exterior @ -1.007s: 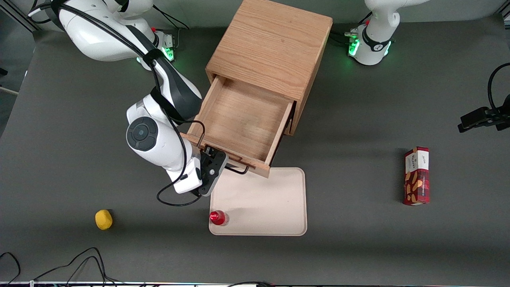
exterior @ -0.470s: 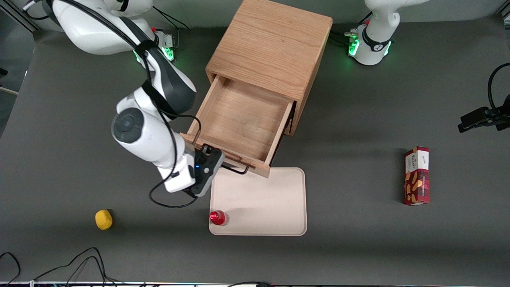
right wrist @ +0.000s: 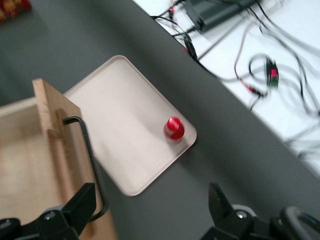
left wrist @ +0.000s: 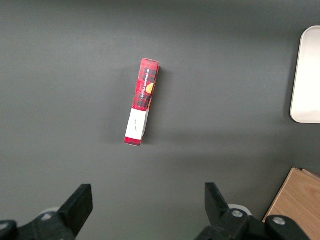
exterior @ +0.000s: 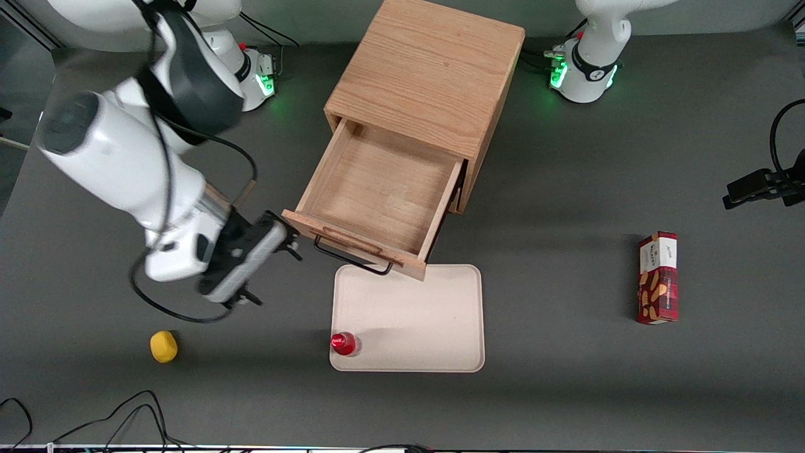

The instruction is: Open upper drawer

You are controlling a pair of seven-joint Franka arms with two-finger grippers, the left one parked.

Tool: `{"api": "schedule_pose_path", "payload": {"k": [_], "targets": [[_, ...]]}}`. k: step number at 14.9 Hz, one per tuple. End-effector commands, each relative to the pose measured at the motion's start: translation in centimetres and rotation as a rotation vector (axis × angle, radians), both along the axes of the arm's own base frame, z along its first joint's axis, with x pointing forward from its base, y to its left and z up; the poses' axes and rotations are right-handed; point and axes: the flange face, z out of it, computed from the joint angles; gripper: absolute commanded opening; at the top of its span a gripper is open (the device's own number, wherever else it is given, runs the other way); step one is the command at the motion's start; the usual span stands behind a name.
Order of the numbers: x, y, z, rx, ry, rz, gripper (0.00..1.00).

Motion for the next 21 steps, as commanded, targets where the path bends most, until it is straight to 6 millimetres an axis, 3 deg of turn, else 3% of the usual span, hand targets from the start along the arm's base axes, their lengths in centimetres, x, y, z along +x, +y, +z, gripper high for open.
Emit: {"api": "schedule_pose_path", "payload": {"k": [1,5,8,10,14,16,21], "targets": [[-4.4,-7.3,1.4,0.078,0.141,-0.31,1.0],[-7.5,-12.7,2.1,-0.041,0.29,-0.619,1.0],[-10.2,-14.6,2.0,-0.189,0.356,-0.7,1.0],[-11.4,-15.9,3.0,-0.221,0.35,-0.727,1.0],[-12.1,-16.8,3.9,-0.278,0.345,-0.734,1.0],[-11.9,-18.7,3.7,-0.263,0.359,-0.763,1.0],[-11.8,-18.9,3.9,-0.258,0.351,-0.765,1.0]]}}
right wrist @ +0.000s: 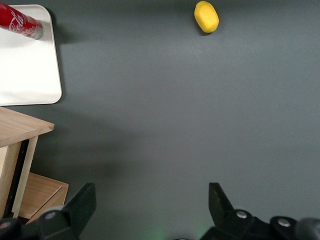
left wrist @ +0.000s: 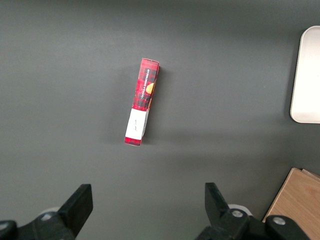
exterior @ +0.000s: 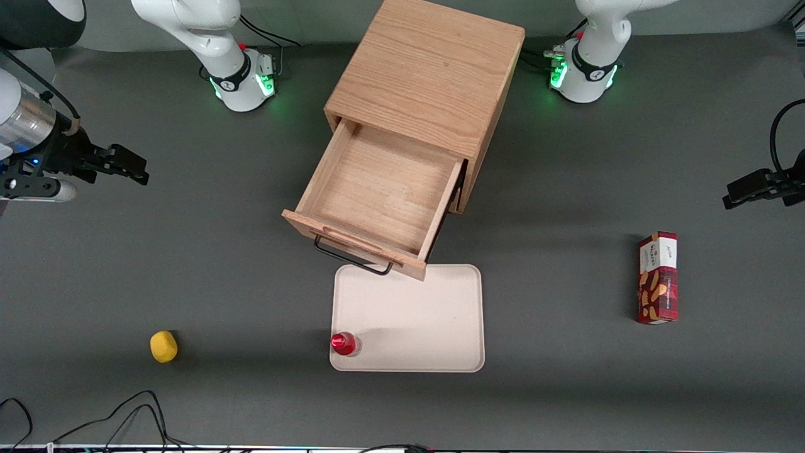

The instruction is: Open upper drawer

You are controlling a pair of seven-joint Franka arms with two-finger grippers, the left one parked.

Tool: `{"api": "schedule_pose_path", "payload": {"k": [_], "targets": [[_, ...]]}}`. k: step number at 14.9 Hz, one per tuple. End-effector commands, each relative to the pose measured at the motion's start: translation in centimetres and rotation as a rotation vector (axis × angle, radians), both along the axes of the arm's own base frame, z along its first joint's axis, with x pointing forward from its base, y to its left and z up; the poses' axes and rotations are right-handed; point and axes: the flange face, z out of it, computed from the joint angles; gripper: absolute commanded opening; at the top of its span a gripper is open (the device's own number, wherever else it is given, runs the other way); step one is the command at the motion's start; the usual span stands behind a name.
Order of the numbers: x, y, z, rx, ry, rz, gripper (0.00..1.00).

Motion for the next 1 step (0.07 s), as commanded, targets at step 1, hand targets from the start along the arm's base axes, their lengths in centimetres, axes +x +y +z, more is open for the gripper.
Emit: {"api": "schedule_pose_path", "payload": {"k": [1], "targets": [[-0.67,0.22,0.37,-0.015,-0.007,-0.008,1.0]]}}
